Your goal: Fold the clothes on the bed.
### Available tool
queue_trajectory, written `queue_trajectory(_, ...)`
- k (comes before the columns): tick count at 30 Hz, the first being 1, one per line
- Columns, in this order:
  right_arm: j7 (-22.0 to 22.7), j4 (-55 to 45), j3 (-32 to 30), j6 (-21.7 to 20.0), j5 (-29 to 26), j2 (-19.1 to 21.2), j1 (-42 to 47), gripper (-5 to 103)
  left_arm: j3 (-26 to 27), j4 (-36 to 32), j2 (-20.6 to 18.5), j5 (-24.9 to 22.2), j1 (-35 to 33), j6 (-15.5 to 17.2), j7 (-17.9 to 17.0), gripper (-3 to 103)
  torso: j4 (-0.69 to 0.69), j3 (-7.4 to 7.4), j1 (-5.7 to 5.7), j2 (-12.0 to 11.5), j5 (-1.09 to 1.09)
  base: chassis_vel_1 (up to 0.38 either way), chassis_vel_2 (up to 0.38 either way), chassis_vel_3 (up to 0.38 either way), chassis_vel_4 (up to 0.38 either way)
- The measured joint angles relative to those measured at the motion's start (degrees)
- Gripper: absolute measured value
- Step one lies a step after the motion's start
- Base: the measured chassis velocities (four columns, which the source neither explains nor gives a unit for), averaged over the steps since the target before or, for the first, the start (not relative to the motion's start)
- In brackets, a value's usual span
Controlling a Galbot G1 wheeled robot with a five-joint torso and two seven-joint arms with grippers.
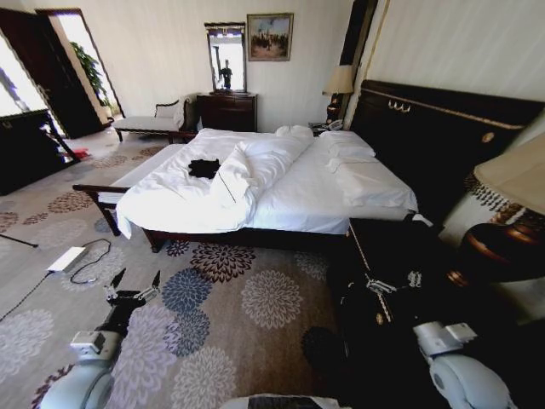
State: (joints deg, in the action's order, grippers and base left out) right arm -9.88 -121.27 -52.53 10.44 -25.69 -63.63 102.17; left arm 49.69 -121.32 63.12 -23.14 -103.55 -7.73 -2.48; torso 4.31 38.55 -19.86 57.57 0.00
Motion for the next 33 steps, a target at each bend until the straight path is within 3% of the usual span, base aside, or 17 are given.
queue_trajectory(13, 0.0, 0.0, -0.3, 0.3, 0.0, -1.0, 0.7, 100, -0.2, -1.0, 0.4, 0.0, -0.2, 0.0, -0.1, 96, 0.00, 0.00, 0.00, 0.0, 0.00, 0.000, 0.000, 0.000, 0.000)
queue_trajectory(33, 0.0, -0.3, -0.2, 0.2, -0.1, -1.0, 0.9, 100, 0.0, -1.3, 1.1, -0.1, -1.1, -0.2, -0.2, 100, 0.00, 0.00, 0.00, 0.0, 0.00, 0.000, 0.000, 0.000, 0.000)
